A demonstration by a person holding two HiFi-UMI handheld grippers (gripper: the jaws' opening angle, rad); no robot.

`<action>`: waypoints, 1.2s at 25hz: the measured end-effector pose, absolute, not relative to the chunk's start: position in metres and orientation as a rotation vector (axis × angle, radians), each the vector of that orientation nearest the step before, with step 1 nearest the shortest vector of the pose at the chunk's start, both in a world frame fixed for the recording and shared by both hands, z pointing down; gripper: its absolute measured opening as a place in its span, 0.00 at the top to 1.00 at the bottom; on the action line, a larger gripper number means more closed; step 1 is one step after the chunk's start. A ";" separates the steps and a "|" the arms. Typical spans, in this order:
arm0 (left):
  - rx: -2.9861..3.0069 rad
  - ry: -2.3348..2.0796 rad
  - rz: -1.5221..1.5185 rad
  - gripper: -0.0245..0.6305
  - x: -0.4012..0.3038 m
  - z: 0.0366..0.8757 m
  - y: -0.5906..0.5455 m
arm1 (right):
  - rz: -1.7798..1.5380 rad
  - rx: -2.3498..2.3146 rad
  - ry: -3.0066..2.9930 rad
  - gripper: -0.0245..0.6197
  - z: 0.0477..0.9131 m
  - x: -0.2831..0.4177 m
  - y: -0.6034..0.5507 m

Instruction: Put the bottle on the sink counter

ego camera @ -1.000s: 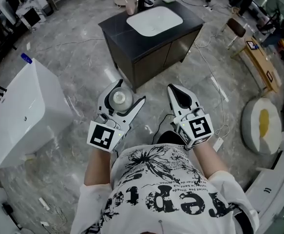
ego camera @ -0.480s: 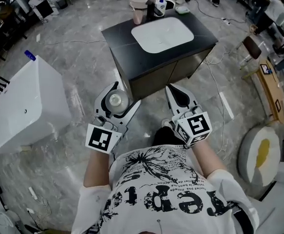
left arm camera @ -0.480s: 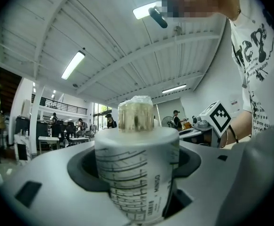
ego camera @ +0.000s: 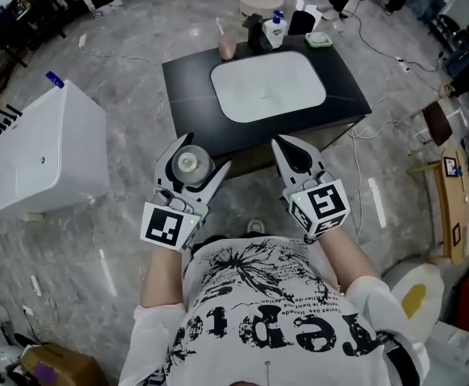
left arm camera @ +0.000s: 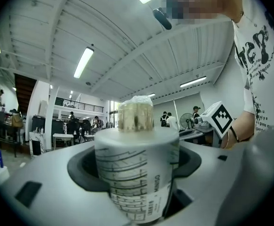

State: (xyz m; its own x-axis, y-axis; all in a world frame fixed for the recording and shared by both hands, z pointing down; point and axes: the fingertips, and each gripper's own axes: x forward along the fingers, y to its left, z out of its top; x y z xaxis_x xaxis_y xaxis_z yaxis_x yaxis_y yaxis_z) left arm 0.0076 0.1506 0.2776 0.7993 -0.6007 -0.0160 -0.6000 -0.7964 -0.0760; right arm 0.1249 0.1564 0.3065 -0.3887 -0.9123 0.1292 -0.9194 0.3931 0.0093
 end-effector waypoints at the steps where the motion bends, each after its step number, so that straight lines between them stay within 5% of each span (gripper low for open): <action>1: -2.905 0.990 -0.020 0.44 0.016 0.280 0.143 | 0.101 1.650 -2.535 0.94 0.309 0.133 0.147; 30: -2.982 1.198 -0.032 0.43 0.023 0.380 -0.276 | 0.264 1.379 -2.578 0.94 0.399 0.109 -0.274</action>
State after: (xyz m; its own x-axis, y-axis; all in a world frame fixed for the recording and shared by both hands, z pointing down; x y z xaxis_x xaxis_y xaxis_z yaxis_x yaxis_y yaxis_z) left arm 0.0230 -0.2760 0.3803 0.7223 -0.6900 0.0453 -0.6915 -0.7200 0.0591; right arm 0.1086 -0.2744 0.3985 -0.5423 -0.7979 0.2632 -0.8347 0.5473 -0.0606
